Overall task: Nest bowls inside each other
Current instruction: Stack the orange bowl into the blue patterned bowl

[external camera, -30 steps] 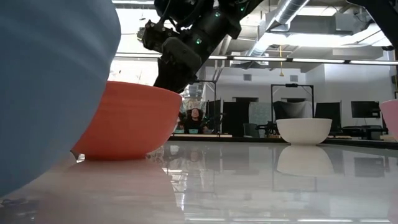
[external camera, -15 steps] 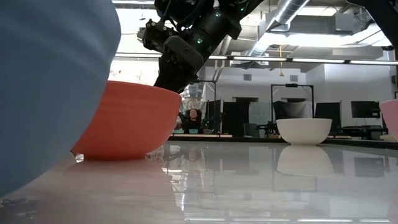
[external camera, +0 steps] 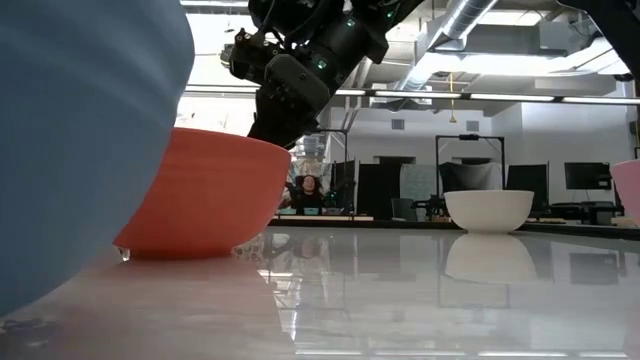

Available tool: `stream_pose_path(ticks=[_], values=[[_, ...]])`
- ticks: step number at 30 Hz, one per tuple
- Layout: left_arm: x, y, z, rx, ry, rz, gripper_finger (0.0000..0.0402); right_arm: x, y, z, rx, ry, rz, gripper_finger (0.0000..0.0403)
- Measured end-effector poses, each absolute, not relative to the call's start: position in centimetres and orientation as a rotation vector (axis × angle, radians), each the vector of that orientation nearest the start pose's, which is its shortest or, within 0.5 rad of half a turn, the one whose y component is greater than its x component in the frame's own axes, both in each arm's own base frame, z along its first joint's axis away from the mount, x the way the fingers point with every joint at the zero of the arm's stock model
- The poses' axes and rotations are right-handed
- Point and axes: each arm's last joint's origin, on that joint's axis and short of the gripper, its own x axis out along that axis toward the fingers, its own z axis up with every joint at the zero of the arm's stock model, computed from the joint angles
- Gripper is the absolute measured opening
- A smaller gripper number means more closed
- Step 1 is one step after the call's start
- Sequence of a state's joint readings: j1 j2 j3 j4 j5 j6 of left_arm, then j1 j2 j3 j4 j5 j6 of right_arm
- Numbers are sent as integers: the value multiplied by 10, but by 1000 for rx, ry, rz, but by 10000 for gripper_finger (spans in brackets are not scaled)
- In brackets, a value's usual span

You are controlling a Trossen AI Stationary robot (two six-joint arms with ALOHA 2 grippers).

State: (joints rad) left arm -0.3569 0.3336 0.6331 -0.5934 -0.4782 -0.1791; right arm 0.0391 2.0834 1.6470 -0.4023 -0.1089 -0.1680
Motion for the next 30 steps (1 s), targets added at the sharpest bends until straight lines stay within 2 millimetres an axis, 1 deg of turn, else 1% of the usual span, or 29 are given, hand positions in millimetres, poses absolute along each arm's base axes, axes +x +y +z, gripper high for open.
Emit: stream_pose_path(ticks=[12,21,30], values=[[76,-14,292,-64,257,145,151,461,21,213,-135,821,212,188],[76,-14,292,-67,257,145,151,463,21,215,-148,788,227,188],[76,-14,292,-67,258,145,151,464,27,216,-142,775,258,189]])
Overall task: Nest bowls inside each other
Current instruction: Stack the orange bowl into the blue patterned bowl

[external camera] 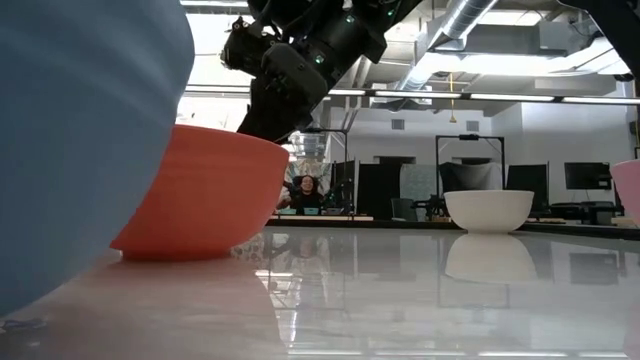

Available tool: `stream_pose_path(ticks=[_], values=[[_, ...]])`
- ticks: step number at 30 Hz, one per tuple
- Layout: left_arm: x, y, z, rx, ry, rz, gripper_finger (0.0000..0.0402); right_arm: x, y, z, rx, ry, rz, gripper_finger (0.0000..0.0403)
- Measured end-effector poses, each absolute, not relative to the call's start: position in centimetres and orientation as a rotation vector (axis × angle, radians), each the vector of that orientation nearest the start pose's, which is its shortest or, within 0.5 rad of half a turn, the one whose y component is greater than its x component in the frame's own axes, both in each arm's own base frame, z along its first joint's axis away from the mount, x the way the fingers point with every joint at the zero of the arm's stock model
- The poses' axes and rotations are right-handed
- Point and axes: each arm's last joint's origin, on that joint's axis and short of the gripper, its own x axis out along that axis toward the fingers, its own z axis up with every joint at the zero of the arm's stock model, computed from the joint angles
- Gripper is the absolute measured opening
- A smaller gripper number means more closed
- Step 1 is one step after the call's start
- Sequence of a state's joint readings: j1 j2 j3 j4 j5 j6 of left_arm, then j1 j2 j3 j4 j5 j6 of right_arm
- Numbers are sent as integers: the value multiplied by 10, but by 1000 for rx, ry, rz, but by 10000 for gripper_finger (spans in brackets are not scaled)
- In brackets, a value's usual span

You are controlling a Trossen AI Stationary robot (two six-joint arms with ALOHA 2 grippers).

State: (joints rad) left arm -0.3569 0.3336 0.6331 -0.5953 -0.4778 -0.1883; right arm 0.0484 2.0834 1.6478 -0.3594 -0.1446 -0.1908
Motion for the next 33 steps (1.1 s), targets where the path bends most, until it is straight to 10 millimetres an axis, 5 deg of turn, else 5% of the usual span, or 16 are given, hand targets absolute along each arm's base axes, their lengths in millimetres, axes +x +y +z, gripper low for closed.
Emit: stream_pose_path(ticks=[10,28,33], values=[[76,-14,292,-76,257,146,151,465,35,230,-136,683,282,188],[76,-14,292,-106,256,156,151,472,49,192,-82,786,286,186],[76,-14,292,-107,252,157,151,468,50,183,-73,859,265,151]])
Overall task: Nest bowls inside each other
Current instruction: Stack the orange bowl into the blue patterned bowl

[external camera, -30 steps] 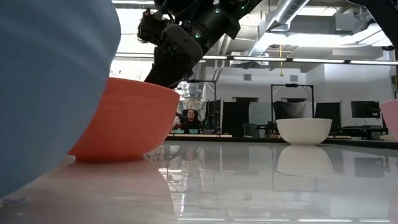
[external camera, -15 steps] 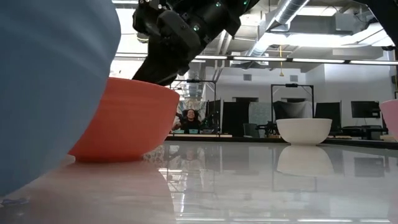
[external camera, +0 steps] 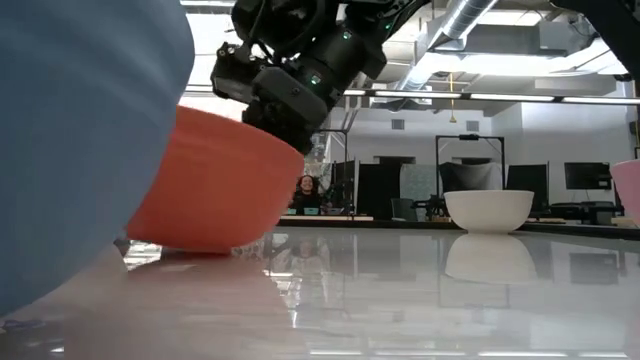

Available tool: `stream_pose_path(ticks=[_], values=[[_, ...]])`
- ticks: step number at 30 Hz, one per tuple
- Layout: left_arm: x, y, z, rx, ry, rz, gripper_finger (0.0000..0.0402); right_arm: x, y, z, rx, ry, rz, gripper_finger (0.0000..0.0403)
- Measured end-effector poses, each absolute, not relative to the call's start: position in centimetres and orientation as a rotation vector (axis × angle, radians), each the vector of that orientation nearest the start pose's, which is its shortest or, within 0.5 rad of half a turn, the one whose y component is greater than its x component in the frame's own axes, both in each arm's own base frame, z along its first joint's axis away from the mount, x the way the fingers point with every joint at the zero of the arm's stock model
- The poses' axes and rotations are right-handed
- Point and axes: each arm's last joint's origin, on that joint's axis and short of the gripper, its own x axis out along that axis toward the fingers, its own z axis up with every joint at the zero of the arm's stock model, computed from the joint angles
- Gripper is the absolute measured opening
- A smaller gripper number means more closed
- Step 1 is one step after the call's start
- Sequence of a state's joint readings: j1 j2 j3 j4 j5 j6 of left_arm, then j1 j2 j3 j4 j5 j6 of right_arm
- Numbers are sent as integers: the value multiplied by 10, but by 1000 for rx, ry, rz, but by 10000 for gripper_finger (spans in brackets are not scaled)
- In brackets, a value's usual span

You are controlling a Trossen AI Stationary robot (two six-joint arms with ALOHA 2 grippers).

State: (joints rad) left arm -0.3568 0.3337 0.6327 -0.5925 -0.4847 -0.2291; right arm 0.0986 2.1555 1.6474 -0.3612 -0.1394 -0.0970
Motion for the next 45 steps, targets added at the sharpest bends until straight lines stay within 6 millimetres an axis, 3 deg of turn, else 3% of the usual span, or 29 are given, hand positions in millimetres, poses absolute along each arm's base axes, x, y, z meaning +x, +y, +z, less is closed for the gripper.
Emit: stream_pose_path(ticks=[9,45], values=[[76,-14,292,-106,249,174,151,461,52,183,-88,944,227,14],[77,-14,293,-96,247,152,151,461,44,178,-66,970,216,14]])
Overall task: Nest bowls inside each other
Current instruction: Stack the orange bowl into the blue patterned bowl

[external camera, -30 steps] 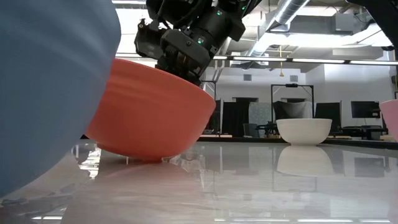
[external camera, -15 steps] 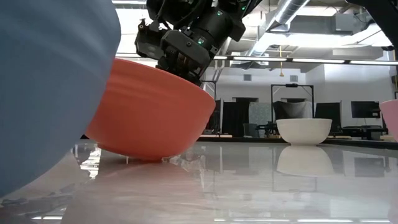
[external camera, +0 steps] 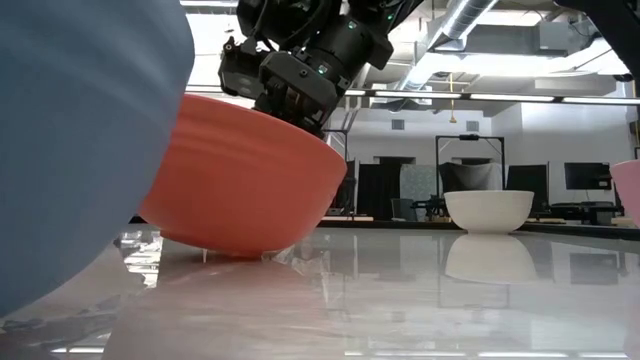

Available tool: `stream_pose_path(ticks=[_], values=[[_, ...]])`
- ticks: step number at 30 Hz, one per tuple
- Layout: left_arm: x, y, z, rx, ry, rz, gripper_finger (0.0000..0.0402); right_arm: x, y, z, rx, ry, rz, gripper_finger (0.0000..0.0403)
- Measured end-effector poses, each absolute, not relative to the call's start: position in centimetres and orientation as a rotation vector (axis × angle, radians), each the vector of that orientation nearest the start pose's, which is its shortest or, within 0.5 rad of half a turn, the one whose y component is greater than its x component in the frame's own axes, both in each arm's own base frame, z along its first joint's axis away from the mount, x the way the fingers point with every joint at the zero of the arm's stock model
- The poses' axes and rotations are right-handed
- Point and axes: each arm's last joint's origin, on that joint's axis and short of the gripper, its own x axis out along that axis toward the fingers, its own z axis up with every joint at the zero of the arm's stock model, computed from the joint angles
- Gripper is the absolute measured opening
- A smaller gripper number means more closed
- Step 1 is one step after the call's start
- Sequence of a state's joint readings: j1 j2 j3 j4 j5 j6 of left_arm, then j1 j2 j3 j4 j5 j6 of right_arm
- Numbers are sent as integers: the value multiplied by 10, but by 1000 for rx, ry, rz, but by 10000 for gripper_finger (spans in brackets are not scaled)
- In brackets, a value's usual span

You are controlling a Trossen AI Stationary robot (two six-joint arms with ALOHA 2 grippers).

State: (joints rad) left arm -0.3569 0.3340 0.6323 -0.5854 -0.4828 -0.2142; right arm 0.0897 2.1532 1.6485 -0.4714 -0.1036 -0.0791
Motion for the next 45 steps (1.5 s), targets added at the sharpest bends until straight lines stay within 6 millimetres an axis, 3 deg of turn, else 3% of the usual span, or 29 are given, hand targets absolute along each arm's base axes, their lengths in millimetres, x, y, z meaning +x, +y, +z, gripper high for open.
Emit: stream_pose_path(ticks=[45], values=[[77,-15,296,-66,216,142,151,461,42,178,-38,966,234,16]])
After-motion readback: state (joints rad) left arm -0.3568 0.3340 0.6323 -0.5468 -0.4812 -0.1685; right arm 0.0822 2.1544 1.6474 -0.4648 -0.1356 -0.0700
